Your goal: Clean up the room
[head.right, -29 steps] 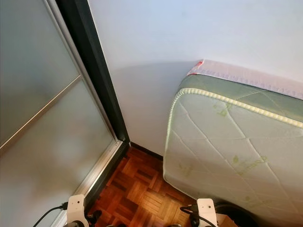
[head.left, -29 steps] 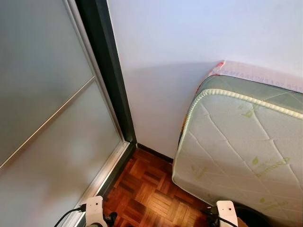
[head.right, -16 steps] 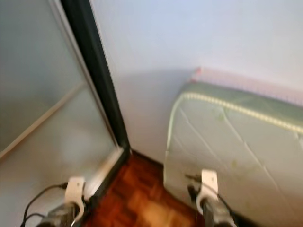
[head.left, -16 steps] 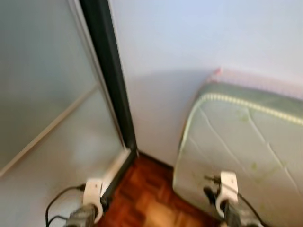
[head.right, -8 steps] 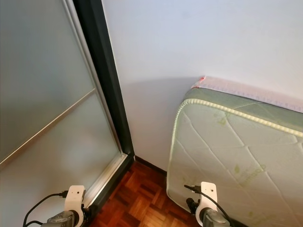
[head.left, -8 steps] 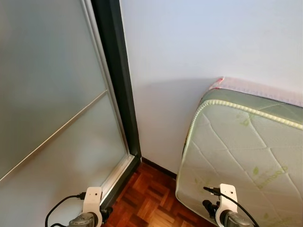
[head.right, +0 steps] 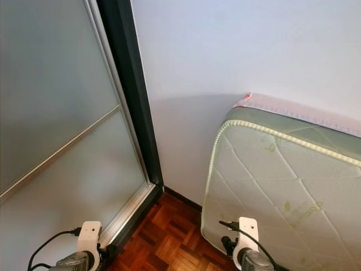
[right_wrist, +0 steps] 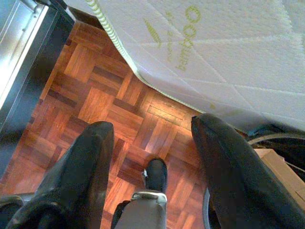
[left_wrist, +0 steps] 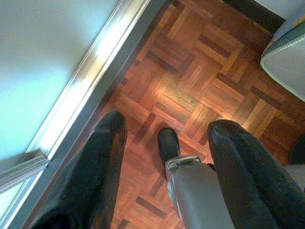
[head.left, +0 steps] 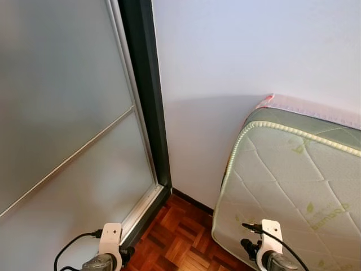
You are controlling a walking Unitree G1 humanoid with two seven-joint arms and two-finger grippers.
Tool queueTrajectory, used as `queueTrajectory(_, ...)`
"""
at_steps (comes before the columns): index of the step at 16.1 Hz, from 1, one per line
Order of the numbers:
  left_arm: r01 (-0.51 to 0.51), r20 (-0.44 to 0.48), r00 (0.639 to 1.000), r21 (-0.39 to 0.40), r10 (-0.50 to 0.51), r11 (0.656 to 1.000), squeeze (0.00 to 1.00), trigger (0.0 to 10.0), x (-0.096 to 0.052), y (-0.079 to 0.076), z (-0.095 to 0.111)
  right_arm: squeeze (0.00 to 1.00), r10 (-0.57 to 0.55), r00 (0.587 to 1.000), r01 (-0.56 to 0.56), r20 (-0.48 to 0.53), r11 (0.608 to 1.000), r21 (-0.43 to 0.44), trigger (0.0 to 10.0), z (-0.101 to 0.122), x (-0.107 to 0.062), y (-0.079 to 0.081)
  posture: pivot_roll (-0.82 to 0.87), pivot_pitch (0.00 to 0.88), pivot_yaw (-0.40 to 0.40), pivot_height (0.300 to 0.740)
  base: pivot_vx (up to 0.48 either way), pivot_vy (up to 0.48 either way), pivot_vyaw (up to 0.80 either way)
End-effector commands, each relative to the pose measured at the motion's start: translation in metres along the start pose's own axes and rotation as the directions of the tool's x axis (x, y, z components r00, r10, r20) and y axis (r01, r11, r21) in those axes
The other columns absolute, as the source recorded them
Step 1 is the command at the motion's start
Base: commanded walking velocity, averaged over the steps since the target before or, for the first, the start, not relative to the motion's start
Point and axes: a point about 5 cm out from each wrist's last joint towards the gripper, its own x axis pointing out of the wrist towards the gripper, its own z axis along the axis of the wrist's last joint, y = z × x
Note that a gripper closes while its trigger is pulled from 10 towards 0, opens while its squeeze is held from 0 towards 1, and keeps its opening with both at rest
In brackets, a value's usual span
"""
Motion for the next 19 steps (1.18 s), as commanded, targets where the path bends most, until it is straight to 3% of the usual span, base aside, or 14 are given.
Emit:
queueTrajectory(1,0.000,-0.022,1.000,0.011,0.000,1.000,0.00,10.0,-0.0007,0.0010,-0.0053,0.00,0.000,1.000,0.000,-0.003,1.000,0.016,10.0,-0.0010,0.0002,0.0011,-0.02,0.000,0.025,0.740,0.000,0.000,0.00)
queueTrajectory(14,0.003,-0.017,1.000,-0.008,-0.003,1.000,0.00,10.0,-0.0002,-0.0004,-0.0035,0.00,0.000,1.000,0.000,-0.002,1.000,0.002,10.0,0.0016,0.0003,0.0003,-0.02,0.000,0.017,0.740,0.000,0.000,0.00)
queueTrajectory(19,0.003,-0.015,1.000,-0.012,-0.004,1.000,0.00,10.0,-0.0002,-0.0004,-0.0032,0.00,0.003,1.000,-0.003,-0.002,1.000,0.001,10.0,0.0019,0.0003,0.0005,-0.02,0.000,0.018,0.740,-0.271,0.000,0.00)
